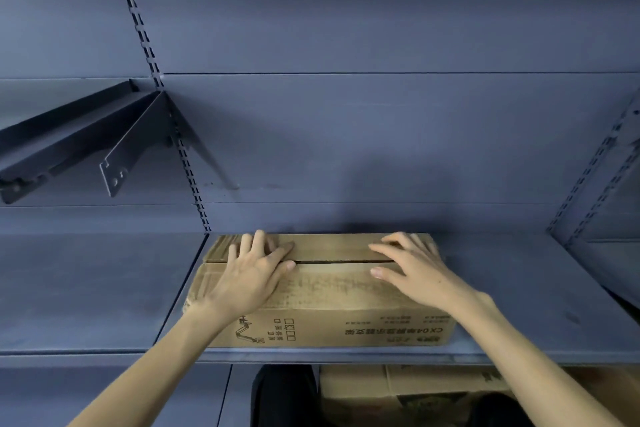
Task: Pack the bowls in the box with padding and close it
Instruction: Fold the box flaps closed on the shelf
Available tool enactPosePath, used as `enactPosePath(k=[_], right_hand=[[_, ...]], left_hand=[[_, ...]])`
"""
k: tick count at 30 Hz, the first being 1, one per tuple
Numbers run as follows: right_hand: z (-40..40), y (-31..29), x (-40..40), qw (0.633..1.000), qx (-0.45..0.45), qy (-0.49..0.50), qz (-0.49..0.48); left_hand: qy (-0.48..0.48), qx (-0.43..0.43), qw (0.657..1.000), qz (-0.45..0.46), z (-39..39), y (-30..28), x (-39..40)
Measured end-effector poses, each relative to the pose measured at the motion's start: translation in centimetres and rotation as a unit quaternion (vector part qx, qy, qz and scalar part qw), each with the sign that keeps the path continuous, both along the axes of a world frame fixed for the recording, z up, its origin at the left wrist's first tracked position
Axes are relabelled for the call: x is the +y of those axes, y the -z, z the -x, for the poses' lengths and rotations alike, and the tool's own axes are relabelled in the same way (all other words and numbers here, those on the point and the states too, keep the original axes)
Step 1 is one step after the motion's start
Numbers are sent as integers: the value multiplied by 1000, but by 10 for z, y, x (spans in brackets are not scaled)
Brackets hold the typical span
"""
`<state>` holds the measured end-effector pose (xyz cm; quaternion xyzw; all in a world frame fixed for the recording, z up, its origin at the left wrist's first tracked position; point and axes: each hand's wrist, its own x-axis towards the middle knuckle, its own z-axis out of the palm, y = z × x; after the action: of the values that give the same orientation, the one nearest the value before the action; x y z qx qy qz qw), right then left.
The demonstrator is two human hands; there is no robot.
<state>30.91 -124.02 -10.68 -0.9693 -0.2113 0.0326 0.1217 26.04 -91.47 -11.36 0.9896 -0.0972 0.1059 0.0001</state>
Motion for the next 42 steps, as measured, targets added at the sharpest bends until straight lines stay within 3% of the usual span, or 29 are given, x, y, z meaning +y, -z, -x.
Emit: enactPosePath(k=[4,10,22,42], right_hand=[[9,15,1,998,-26,-21,44],[18,18,5,996,-34,-23,85],[5,29,7,995,-57,-15,78],[0,18,9,994,-40,-16,100]], left_hand=[[17,25,997,73,2,9,0],[32,108,994,11,5,15,0],[22,106,993,39,-7,19,-3],[-6,118,993,-1,-14,9,-12]])
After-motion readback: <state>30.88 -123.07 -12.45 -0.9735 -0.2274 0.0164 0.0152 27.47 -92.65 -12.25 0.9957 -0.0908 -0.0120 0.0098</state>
